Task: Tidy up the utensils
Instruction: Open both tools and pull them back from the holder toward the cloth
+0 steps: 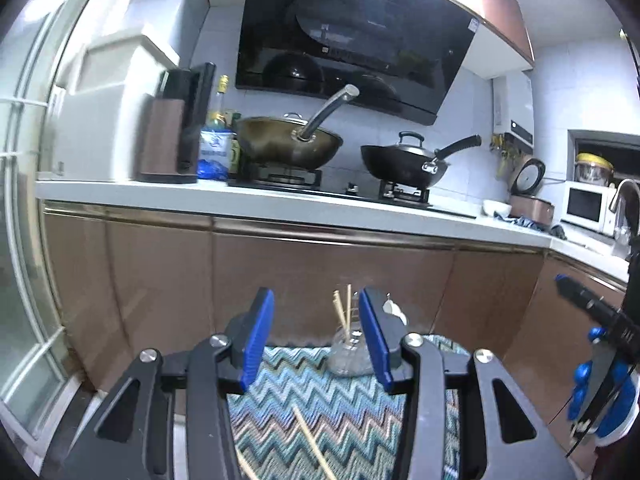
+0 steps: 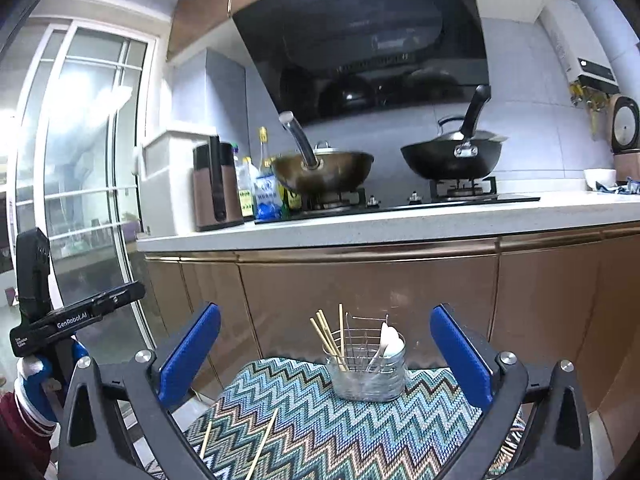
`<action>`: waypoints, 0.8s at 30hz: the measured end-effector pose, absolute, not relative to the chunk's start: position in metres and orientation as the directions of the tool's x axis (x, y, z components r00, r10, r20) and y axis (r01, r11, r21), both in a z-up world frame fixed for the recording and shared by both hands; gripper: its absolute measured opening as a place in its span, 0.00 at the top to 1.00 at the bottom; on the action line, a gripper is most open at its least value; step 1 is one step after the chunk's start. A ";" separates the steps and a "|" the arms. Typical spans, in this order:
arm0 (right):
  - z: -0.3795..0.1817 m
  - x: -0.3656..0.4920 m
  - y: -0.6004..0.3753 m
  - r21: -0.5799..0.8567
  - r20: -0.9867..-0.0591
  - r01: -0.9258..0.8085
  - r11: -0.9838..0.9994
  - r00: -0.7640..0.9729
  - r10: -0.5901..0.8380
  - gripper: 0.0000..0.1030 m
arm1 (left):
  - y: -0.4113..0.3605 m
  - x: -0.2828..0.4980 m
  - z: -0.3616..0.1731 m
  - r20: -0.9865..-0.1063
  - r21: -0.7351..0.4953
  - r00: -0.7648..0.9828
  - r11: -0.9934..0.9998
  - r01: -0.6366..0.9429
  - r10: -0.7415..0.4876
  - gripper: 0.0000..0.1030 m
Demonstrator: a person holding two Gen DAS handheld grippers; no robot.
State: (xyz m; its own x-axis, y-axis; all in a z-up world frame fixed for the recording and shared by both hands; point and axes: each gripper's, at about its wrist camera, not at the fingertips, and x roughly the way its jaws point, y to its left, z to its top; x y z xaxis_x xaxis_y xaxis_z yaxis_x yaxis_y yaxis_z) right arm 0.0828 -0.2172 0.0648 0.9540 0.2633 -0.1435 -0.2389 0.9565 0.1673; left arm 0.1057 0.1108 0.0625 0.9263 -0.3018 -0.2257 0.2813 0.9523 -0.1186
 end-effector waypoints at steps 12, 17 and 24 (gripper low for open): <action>0.063 0.027 -0.224 0.180 -0.114 -0.284 0.942 0.945 0.306 0.00 | 0.139 0.053 0.039 -0.300 -0.133 0.924 0.970 0.204 -0.235 0.40; 0.048 0.031 -0.222 0.186 -0.193 -0.284 0.941 0.928 0.319 0.00 | 0.145 0.059 0.017 -0.378 -0.192 0.889 0.962 0.196 -0.257 0.40; 0.030 0.046 -0.220 0.198 -0.272 -0.291 0.936 0.901 0.337 0.11 | 0.145 0.074 -0.012 -0.474 -0.241 0.836 0.954 0.177 -0.275 0.40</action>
State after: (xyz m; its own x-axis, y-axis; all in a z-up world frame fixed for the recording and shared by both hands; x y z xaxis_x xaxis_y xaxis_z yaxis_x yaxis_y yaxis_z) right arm 0.0463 -0.2197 0.0300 0.9013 0.3373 -0.2719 -0.2908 0.9362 0.1976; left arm 0.0740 0.1445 -0.0122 0.8364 -0.2746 -0.4743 0.1768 0.9544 -0.2407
